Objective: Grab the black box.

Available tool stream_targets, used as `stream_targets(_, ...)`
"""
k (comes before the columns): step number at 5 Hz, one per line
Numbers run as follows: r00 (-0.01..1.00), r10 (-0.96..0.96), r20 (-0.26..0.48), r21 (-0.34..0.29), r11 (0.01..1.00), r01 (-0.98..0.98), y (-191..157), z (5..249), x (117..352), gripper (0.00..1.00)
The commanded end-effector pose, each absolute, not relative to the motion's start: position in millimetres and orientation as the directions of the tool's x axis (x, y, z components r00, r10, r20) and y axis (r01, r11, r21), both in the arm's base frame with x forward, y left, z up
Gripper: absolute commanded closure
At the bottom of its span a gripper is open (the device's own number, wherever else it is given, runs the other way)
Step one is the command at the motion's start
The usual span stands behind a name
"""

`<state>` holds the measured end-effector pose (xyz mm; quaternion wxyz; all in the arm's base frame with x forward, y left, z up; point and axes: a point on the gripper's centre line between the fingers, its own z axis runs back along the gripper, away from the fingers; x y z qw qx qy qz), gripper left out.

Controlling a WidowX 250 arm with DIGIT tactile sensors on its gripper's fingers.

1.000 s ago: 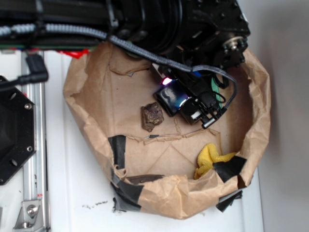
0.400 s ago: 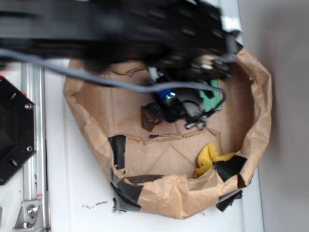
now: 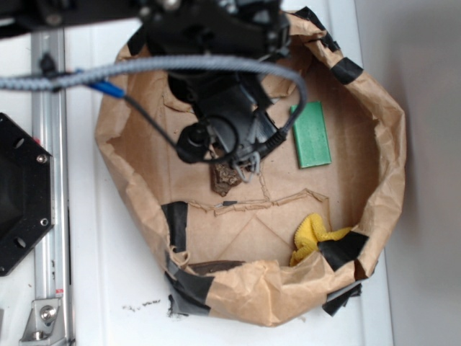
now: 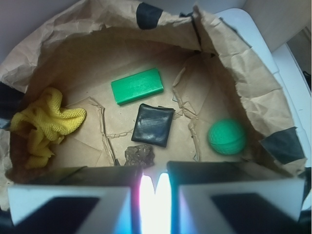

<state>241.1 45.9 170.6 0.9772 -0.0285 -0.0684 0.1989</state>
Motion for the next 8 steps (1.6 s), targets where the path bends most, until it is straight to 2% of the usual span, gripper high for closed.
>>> stream_targets(1,0.899,0.403,0.171,-0.093,0.915,-0.393,60,182,238,0.00)
stream_targets(3,0.899,0.403,0.171,-0.093,0.915,-0.393,60,182,238,0.00)
stream_targets(5,0.855,0.507,0.105,-0.073,0.862,-0.502,64,104,262,0.00)
stream_targets(6,0.868,0.494,0.044,-0.030,0.870,-0.493,59,76,270,0.00)
stream_targets(7,0.880,0.476,0.004,-0.033,0.879,-0.475,45,49,267,0.00)
stream_targets(8,0.875,0.485,-0.001,-0.055,0.873,-0.484,44,34,273,0.00)
